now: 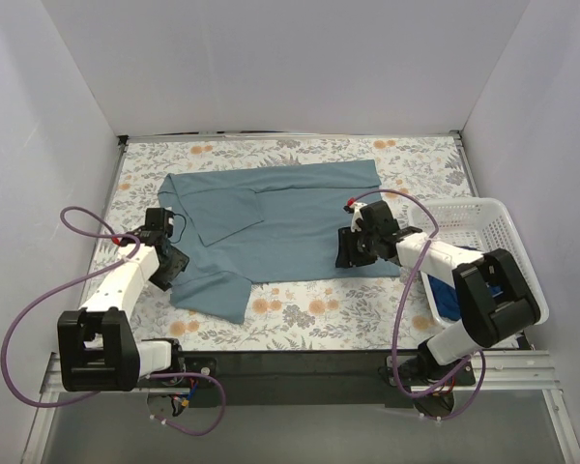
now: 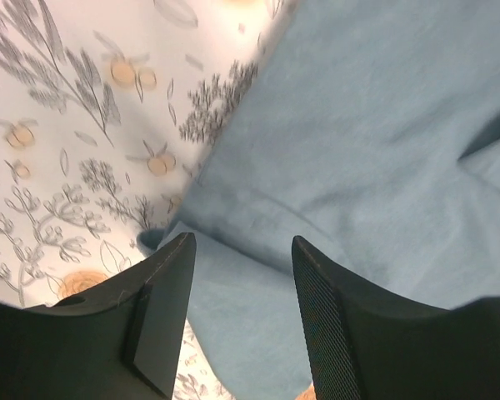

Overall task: Fold and stack the t-shirts
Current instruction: Fold the tshirt

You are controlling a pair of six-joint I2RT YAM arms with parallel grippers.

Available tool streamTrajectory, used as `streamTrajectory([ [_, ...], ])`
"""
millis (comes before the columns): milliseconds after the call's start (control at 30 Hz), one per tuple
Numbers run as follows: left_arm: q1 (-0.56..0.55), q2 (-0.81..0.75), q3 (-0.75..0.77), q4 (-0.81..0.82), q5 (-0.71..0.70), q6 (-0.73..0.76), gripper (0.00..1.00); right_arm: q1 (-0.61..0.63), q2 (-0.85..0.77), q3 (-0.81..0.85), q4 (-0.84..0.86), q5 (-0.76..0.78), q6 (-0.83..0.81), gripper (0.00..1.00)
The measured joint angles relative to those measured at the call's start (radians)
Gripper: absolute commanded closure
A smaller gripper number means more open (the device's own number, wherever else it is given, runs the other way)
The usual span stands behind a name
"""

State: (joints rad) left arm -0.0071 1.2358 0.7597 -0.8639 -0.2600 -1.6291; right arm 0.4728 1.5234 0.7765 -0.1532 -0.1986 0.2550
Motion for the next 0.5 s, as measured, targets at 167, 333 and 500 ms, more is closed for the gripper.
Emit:
streamTrajectory([
  [167,0.001,0.054,0.028,0.034,-0.084,0.061,0.51,0.0,-0.038,-0.02,0.002,-0.001,-0.002,0.49],
  [333,0.001,0.14,0.028,0.067,-0.108,0.115,0.53,0.0,-0.048,-0.034,0.006,-0.003,-0.004,0.49],
  [500,0.001,0.189,0.022,0.085,-0.096,0.135,0.54,0.0,-0.048,-0.039,0.006,-0.003,-0.005,0.49],
])
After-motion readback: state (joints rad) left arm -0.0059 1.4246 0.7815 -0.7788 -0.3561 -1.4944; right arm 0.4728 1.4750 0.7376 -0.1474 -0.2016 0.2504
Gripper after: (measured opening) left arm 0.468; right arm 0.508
